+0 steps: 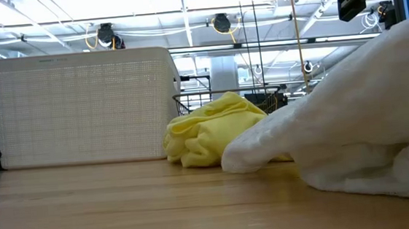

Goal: Pick & Place Cloths
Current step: Put the gray sock into the transparent bin

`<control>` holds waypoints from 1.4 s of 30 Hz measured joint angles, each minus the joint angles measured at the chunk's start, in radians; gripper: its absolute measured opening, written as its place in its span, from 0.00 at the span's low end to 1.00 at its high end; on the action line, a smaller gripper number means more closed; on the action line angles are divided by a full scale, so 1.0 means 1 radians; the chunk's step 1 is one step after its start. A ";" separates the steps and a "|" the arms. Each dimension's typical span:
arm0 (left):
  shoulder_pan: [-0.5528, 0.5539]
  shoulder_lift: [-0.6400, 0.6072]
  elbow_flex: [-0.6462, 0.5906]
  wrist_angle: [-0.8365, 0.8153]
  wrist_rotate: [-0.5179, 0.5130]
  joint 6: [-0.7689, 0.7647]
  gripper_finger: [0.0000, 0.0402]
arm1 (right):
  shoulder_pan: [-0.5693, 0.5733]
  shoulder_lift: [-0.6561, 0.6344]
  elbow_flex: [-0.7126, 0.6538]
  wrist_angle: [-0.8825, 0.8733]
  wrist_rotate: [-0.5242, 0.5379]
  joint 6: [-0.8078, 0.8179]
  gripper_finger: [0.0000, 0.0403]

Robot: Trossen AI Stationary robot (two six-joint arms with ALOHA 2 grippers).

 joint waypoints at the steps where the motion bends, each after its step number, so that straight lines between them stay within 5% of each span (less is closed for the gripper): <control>1: 0.012 0.014 0.000 0.007 0.000 0.036 0.74 | 0.000 0.000 0.000 0.000 0.000 0.000 0.00; 17: 0.168 0.229 -0.001 0.033 -0.002 0.323 0.74 | 0.000 0.000 0.000 -0.047 0.004 0.064 0.00; 27: 0.222 0.233 -0.001 0.048 -0.002 0.326 0.74 | 0.002 0.004 0.020 -0.351 0.063 0.085 0.00; 31: 0.244 0.231 0.000 0.055 0.015 0.305 0.74 | 0.002 0.007 0.111 -0.601 0.121 0.099 0.00; 36: 0.276 0.232 0.000 0.055 0.166 0.313 0.74 | -0.001 0.030 0.246 -0.925 0.188 0.206 0.00; 42: 0.281 0.232 0.000 0.053 0.126 0.326 0.74 | -0.017 0.079 0.335 -1.179 0.187 0.343 0.02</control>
